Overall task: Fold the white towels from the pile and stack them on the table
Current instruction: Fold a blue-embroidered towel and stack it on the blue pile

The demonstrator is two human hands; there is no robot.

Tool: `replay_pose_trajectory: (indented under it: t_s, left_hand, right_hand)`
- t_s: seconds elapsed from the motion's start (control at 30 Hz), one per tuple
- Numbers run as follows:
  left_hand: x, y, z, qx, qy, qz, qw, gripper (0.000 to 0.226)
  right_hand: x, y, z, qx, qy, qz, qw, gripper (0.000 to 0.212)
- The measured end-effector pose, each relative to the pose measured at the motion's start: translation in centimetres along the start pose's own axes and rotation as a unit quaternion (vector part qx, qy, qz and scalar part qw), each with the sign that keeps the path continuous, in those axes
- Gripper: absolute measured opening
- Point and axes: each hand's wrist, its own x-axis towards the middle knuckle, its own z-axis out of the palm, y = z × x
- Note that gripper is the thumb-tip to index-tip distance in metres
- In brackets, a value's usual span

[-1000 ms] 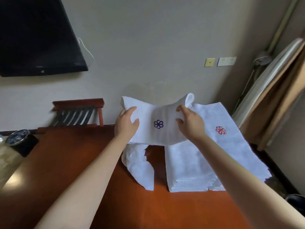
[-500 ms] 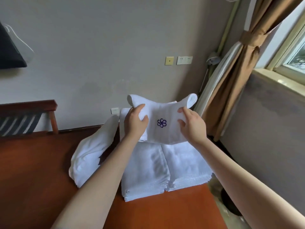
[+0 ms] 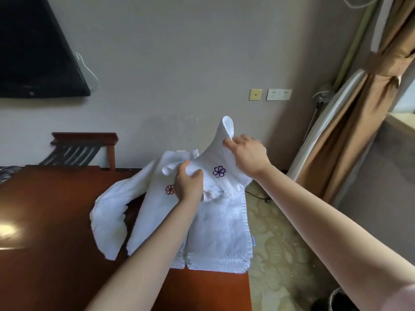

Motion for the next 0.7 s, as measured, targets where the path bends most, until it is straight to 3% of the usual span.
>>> replay_pose_trajectory:
  t_s: [0.2, 0.37, 0.5, 0.63, 0.7]
  left_hand:
    - [-4.0, -2.4, 2.3, -0.148, 0.029, -0.036, 0.988, 0.042]
    - [-7.8, -5.9, 5.5, -0.199, 0.047, -0.097, 0.974, 0.045]
    - [-9.7, -8.9, 7.1, -0.127, 0.064, -0.115, 0.983, 0.044]
    - [-10.5, -10.8, 6.4, -0.023, -0.001, -0.133, 0.991, 0.048]
    - [-10.8, -11.0, 5.8, 0.082, -0.02, -0.136, 0.987, 0.056]
  right_hand:
    - [1.6, -0.8, 0.1, -0.112, -0.043, -0.154, 0.981, 0.039]
    - [2.0, -1.6, 0.8, -0.178, -0.056, -0.197, 0.963, 0.037]
    - [1.5, -2.5, 2.4, -0.18, -0.089, -0.199, 0.959, 0.04]
    - [1.0, -2.7, 3.6, -0.167, -0.098, -0.194, 0.962, 0.041]
    - [1.0, -3.1, 3.9, -0.157, -0.104, -0.193, 0.963, 0.042]
